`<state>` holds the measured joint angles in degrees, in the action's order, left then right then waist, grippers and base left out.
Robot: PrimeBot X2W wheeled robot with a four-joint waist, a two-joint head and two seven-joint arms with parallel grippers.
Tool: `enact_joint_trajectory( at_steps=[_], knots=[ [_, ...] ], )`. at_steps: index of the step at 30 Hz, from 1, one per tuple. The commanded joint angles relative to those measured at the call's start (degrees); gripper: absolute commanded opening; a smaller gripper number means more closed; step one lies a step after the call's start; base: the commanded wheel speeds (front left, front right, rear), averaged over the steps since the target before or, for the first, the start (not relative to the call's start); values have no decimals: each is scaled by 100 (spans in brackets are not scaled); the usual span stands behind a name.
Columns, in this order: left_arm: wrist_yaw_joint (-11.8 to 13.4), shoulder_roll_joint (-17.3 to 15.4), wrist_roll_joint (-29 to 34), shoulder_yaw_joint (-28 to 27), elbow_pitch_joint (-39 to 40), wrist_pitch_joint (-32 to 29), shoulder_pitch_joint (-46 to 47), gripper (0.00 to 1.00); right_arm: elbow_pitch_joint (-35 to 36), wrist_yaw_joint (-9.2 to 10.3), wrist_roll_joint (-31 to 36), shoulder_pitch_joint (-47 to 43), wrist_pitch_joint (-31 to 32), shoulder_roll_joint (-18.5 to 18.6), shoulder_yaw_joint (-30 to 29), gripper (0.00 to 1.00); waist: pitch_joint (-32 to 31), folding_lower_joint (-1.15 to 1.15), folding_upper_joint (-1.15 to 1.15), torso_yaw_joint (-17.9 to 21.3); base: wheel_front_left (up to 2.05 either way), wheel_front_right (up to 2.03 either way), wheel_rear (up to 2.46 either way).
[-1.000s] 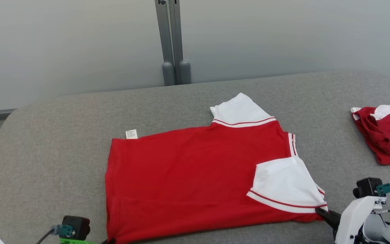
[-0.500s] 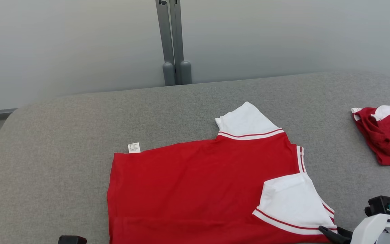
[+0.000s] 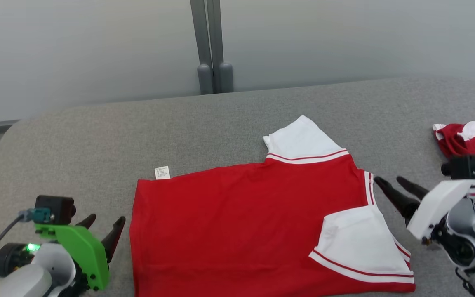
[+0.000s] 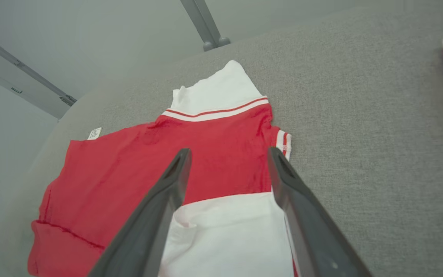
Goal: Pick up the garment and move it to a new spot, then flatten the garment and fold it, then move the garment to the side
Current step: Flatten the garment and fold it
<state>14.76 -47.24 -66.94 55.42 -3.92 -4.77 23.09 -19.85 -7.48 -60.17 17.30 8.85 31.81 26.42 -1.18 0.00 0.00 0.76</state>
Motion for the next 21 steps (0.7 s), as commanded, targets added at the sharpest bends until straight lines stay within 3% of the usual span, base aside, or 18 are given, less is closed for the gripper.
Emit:
enact_joint_trajectory(
  at_steps=[1, 8, 12, 21],
  knots=[
    [-157, 121, 0, -4, -136, -137, 266, 100, -71, -3, 70, 245, 49, -28, -34, 100, 197, 0, 0, -18, 0, 0, 0],
    [-1215, 589, -174, 33, -1145, -1257, 1722, 100, -574, -3, 622, 1855, -130, -291, 107, 100, 1072, 0, 0, -162, 0, 0, 0],
    [-1658, 892, -87, 128, -1700, -1729, 2451, 100, -1137, -3, 906, 2669, -92, -448, 454, 100, 1590, 0, 0, -279, 0, 0, 0],
    [-2081, 1482, 124, 403, -2661, -2421, 3524, 100, -2306, -3, 1077, 4129, 91, -657, 1161, 100, 2386, 0, 0, -547, 0, 0, 0]
  ],
)
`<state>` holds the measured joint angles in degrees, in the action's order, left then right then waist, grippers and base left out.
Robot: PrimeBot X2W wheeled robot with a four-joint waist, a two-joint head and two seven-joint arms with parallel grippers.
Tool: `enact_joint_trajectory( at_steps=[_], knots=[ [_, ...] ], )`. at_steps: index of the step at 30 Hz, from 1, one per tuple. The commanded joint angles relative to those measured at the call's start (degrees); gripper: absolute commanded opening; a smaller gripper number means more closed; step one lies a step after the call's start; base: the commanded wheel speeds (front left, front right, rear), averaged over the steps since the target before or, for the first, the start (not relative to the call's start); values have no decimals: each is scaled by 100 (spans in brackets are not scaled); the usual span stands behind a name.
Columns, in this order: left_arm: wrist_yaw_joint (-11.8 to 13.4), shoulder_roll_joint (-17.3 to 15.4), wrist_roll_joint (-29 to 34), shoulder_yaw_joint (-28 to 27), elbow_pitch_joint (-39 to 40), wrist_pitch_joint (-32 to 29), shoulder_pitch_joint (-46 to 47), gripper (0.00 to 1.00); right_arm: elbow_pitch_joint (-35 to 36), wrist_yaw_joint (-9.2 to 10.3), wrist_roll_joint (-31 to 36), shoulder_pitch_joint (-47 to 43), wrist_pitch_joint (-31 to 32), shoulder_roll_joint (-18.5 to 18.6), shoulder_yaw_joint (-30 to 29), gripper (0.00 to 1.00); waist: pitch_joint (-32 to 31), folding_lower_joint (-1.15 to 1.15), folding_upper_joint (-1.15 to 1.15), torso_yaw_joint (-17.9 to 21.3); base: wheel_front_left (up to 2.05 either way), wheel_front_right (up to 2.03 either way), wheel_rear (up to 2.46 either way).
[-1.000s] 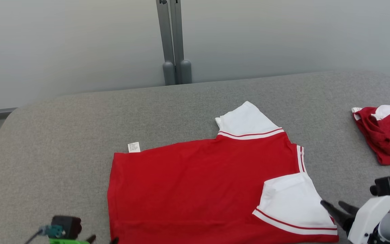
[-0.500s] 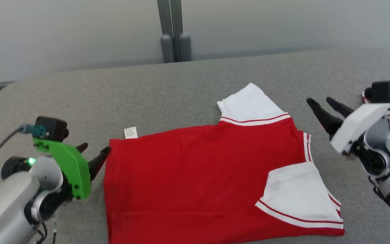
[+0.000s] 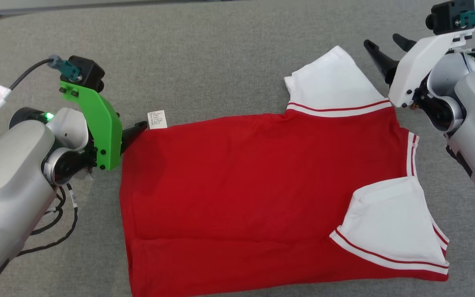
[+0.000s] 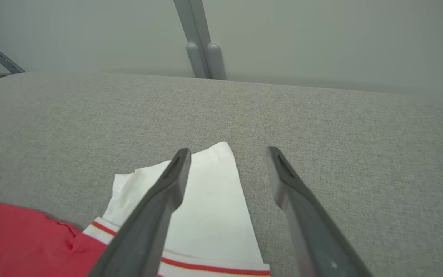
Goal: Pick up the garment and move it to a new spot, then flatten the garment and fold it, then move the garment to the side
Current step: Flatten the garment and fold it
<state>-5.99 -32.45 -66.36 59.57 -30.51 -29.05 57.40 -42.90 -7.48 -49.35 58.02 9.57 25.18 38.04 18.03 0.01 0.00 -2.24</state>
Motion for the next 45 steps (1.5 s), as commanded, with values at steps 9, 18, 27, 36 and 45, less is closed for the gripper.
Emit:
enact_joint_trajectory(
  at_steps=[9, 18, 27, 36, 45],
  knots=[
    [-134, 46, -47, -1, -276, -60, 517, 100, -724, -3, -257, 658, -18, -93, 567, 100, 734, -1, 0, -450, 0, 0, 0],
    [-153, -76, -310, 60, 117, -375, 560, 100, -1227, -3, -591, 887, -127, -76, 893, 100, 911, -1, 0, -675, 0, 0, 0],
    [-157, -212, -393, 114, 498, -493, 441, 100, -1453, -3, -902, 930, -102, -142, 1209, 100, 915, -1, 0, -723, 0, 0, 0],
    [-119, -348, -518, 38, 595, -469, 335, 100, -1512, -3, -1194, 901, 41, -123, 1523, 100, 860, -1, 0, -647, 0, 0, 0],
    [-139, -274, -654, 81, 738, -532, 299, 100, -1524, 3, -1398, 1034, -25, -114, 1750, 100, 943, -1, 0, -541, 0, 0, 0]
  ],
)
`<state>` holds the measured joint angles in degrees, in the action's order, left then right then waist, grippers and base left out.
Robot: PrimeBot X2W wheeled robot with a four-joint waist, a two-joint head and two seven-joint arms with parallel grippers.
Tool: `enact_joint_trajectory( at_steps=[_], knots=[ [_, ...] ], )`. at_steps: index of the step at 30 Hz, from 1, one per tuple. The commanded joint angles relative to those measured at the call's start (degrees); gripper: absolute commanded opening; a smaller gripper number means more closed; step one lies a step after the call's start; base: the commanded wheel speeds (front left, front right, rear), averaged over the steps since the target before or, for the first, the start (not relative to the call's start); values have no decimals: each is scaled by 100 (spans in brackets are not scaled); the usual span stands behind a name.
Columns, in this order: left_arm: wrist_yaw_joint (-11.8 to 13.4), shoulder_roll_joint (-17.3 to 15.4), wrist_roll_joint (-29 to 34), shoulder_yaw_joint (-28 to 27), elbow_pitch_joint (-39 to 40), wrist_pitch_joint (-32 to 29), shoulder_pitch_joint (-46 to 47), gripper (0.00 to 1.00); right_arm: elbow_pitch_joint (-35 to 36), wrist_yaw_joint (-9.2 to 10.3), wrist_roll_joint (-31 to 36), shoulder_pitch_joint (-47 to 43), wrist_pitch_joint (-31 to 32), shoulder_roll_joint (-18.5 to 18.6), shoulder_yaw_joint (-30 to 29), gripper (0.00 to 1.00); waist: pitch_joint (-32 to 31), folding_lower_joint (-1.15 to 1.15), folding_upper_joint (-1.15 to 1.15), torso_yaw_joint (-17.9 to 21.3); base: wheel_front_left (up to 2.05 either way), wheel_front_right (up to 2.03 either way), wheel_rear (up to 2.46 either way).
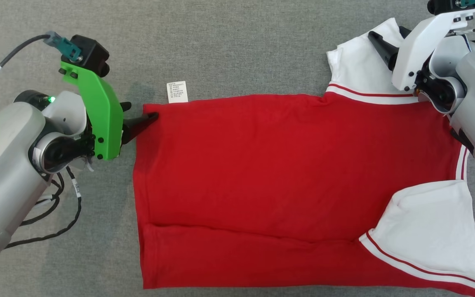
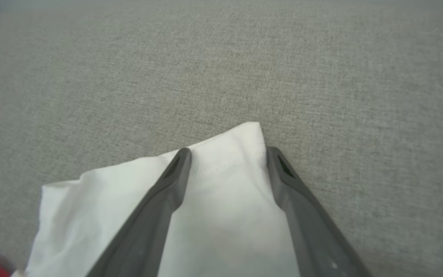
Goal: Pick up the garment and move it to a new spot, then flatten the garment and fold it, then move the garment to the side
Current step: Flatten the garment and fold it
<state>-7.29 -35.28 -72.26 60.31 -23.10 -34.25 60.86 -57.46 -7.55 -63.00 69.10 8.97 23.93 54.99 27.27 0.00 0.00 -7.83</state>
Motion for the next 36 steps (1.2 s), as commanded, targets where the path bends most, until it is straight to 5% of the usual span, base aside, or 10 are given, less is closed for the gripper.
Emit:
enact_joint_trajectory(
  at_steps=[1, 3, 5, 6, 7, 9, 36],
  knots=[
    [-11, 30, -80, 17, -2, -37, -47, 100, -69, 11, -54, -59, 21, 7, 81, 100, 32, 0, 0, 29, 0, 0, 0],
    [-13, 42, -65, 58, -42, -106, -43, 100, -79, 11, -102, -43, 10, -1, 126, 100, 47, 0, 0, 48, 0, 0, 0],
    [-14, 58, -78, 86, -82, -151, -35, 97, -81, 11, -153, -31, 20, -3, 173, 58, 63, 0, 0, 59, 0, 0, 0],
    [-14, 74, -79, 91, -99, -140, -21, 75, -84, 11, -197, -34, 32, -9, 189, 18, 68, 0, 0, 61, 0, 0, 0],
    [-15, 85, -74, 87, -105, -114, -10, 68, -91, 10, -224, -41, 44, -19, 207, 0, 69, 0, 0, 62, 0, 0, 0],
    [-18, 107, -68, 84, -125, -74, -2, 1, -92, 9, -277, -49, 61, -40, 248, 0, 60, 0, 0, 62, 0, 0, 0],
    [-27, -41, -295, 373, -674, 155, -710, 0, 697, 8, -1207, -861, -667, 405, 663, 0, -1470, 0, 0, 563, 0, 0, 0]
  ],
)
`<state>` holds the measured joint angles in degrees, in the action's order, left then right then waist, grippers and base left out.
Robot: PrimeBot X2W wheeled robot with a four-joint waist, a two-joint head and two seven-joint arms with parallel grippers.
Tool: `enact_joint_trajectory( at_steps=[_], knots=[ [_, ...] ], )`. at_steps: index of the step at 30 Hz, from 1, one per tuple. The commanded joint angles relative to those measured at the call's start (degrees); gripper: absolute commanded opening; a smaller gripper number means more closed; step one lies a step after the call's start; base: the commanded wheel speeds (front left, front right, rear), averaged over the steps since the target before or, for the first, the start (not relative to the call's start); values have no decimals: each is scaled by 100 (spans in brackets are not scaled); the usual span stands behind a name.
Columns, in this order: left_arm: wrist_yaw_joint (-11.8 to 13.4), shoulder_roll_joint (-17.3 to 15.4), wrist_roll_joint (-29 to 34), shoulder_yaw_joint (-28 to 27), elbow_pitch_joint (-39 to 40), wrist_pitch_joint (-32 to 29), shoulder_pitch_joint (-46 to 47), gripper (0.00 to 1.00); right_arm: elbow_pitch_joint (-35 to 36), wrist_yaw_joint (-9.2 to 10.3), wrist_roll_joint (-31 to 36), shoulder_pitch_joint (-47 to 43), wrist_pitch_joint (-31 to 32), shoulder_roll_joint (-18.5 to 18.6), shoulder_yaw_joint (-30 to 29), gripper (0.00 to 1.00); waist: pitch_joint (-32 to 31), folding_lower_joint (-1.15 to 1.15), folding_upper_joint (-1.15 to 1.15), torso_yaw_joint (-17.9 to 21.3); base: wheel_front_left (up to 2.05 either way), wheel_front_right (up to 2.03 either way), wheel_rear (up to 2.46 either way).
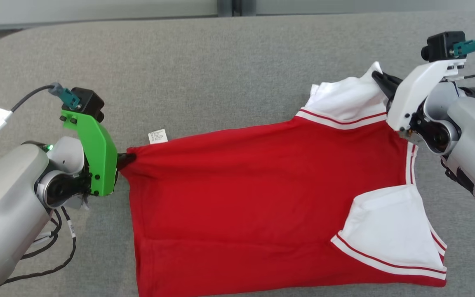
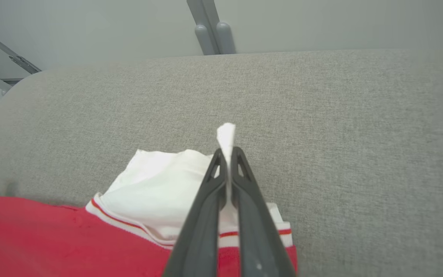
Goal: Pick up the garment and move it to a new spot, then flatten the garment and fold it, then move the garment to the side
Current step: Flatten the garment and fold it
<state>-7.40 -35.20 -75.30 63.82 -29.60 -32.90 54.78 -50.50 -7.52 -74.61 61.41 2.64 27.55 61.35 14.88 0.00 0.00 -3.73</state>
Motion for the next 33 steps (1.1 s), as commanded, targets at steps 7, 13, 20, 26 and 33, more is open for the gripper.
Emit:
enact_joint_trajectory(
  at_steps=[7, 13, 20, 26, 33],
  knots=[
    [-16, -93, 105, 156, -104, 169, -219, 0, 33, 5, -175, -297, -27, 210, 223, 0, -528, 0, 0, 297, 0, 0, 0],
    [-16, -134, 71, 308, 12, 63, -305, 0, 303, 5, -344, -508, 141, 372, 399, 0, -771, 0, 0, 368, 0, 0, 0],
    [-15, -267, -84, 498, 9, -340, -468, 0, 736, 5, -539, -789, 666, 640, 689, 0, -1065, 0, 0, 483, 0, 0, 0],
    [-8, -331, -180, 633, 92, -736, -634, 0, 1032, 5, -712, -999, 1073, 857, 838, 0, -1196, 0, 0, 527, 0, 0, 0],
    [-5, -323, -196, 719, 137, -933, -834, 0, 1365, 5, -854, -1267, 1562, 1121, 956, 0, -1375, 0, 0, 533, 0, 0, 0]
  ],
)
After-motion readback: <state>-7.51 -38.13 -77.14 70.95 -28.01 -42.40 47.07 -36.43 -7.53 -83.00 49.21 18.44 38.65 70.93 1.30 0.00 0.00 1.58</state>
